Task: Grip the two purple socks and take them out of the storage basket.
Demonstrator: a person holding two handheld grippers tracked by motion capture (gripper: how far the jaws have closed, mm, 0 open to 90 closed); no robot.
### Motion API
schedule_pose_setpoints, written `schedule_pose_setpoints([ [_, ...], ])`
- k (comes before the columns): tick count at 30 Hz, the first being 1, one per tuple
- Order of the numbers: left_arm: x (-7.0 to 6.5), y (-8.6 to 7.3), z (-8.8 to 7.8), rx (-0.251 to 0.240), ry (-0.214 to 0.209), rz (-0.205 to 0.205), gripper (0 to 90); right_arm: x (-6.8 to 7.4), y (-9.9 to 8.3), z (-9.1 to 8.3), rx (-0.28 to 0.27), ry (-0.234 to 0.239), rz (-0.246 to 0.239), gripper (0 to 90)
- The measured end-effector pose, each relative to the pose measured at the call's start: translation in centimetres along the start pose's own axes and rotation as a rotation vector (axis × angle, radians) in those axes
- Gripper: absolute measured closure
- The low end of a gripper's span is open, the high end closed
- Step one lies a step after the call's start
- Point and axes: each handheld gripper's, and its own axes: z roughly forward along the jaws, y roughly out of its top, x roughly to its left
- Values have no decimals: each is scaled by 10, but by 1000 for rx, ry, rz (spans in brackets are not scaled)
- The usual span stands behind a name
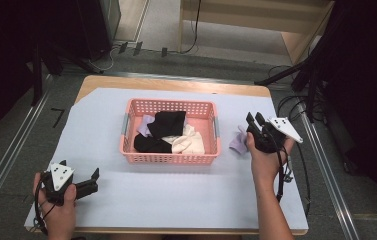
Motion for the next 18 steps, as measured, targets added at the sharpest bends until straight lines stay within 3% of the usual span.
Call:
schedule_pose_setpoints([
  [2, 0, 0, 0, 0, 1, 3, 1, 6, 1, -1, -24, 27, 14, 635],
  [6, 0, 0, 0, 0, 0, 2, 1, 28, 3, 5, -8, 74, -45, 637],
  [7, 0, 0, 0, 0, 0, 2, 1, 28, 3, 5, -8, 74, -45, 637],
  [12, 0, 0, -1, 0, -2, 2, 1, 74, 3, 21, 24, 146, -90, 638],
  [14, 0, 0, 0, -2, -2, 0, 1, 82, 2, 25, 34, 161, -102, 637],
  [15, 1, 0, -1, -2, -5, 0, 1, 99, 0, 33, 63, 190, -122, 635],
  [17, 1, 0, -1, -2, -5, -1, 1, 113, -3, 41, 95, 214, -145, 629],
  [18, 1, 0, -1, -2, -5, -1, 1, 113, -3, 41, 95, 214, -145, 629],
])
